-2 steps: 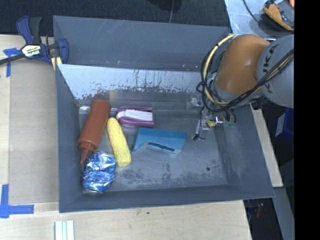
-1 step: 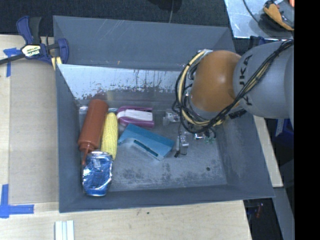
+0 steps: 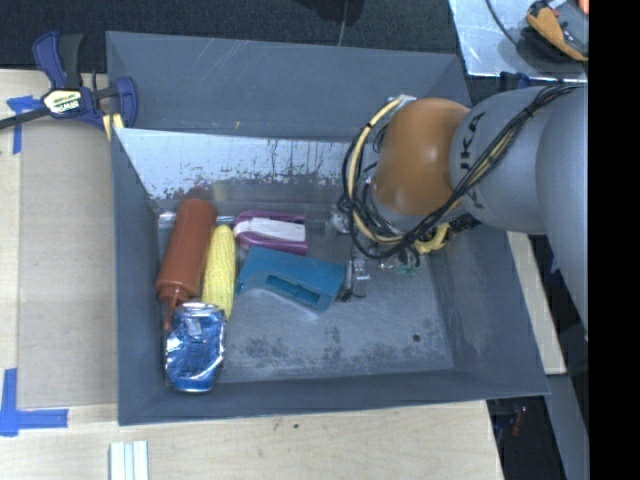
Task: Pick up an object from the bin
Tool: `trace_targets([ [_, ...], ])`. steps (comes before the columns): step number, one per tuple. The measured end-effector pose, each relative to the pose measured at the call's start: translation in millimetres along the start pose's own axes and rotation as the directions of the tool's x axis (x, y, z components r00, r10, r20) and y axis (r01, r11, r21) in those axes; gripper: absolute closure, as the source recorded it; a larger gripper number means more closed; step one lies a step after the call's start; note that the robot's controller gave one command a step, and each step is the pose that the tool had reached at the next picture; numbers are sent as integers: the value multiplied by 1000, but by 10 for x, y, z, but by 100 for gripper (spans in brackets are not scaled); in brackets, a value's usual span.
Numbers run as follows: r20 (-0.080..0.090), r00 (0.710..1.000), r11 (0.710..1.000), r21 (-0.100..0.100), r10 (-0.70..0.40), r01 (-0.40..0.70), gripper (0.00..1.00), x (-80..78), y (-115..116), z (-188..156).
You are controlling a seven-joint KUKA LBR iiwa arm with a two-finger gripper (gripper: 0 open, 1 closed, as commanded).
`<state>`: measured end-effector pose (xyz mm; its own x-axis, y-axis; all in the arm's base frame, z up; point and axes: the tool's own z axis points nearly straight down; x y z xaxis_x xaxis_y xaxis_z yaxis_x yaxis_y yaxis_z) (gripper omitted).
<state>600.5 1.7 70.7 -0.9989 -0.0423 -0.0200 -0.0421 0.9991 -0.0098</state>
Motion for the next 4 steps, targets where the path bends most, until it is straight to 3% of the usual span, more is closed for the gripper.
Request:
trace_targets([
  [1,-11,1000,1000,-8,-7,7,100,275,627,-20],
  [4,-7,1000,1000,-7,-9,9,100,268,615,-194],
])
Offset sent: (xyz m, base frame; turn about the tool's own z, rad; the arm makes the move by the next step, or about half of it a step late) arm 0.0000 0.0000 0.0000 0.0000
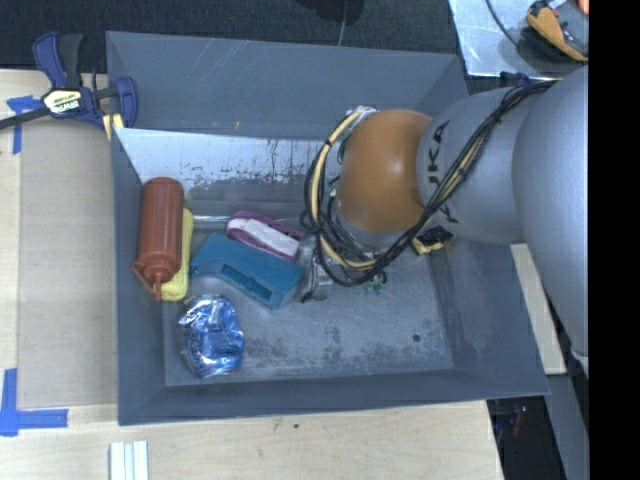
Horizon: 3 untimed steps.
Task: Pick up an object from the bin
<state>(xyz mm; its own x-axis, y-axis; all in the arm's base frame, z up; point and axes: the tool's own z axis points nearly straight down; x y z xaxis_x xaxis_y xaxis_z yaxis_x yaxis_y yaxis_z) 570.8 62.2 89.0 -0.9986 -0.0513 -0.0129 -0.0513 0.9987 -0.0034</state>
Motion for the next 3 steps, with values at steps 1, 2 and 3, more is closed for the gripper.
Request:
trace_targets([
  [1,0,1000,1000,0,-1,1,100,4,-2,-91],
  [2,1,1000,1000,0,-1,1,100,-2,-5,-304],
  [3,5,1000,1000,0,-2,2,100,-17,-4,-503],
])
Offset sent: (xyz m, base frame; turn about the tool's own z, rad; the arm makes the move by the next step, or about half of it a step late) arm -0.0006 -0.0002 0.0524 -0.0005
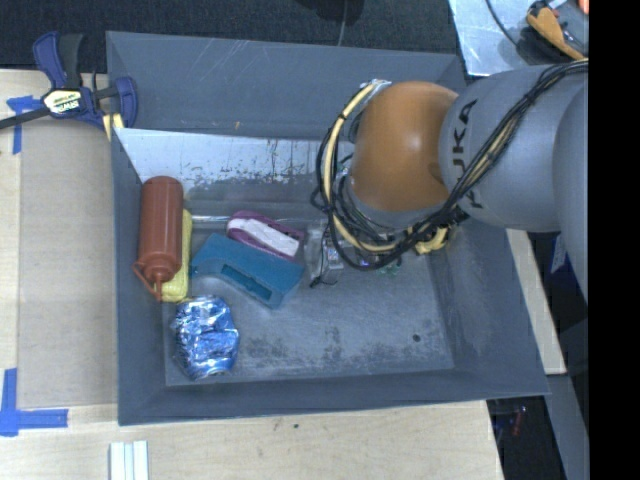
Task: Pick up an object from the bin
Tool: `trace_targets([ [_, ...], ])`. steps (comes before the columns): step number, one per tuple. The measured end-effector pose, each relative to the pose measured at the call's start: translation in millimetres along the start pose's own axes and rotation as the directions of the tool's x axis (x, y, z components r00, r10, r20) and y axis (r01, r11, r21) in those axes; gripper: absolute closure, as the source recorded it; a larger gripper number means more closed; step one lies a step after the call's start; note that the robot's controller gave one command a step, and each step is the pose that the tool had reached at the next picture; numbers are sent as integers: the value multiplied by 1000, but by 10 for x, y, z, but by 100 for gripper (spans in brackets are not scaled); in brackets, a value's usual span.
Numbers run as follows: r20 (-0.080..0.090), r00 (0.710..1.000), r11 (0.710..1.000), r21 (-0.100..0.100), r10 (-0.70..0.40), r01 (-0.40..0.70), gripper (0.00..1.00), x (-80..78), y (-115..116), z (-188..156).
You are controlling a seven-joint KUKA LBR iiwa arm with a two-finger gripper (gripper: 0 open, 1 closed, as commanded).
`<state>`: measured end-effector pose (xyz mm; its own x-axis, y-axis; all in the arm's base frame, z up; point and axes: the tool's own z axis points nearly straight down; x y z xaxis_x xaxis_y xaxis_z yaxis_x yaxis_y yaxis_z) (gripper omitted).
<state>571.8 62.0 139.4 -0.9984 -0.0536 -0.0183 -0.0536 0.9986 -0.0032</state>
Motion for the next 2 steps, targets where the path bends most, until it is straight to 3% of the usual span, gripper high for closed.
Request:
trace_targets([
  [2,3,1000,1000,0,-2,2,100,-11,-1,-357],
])
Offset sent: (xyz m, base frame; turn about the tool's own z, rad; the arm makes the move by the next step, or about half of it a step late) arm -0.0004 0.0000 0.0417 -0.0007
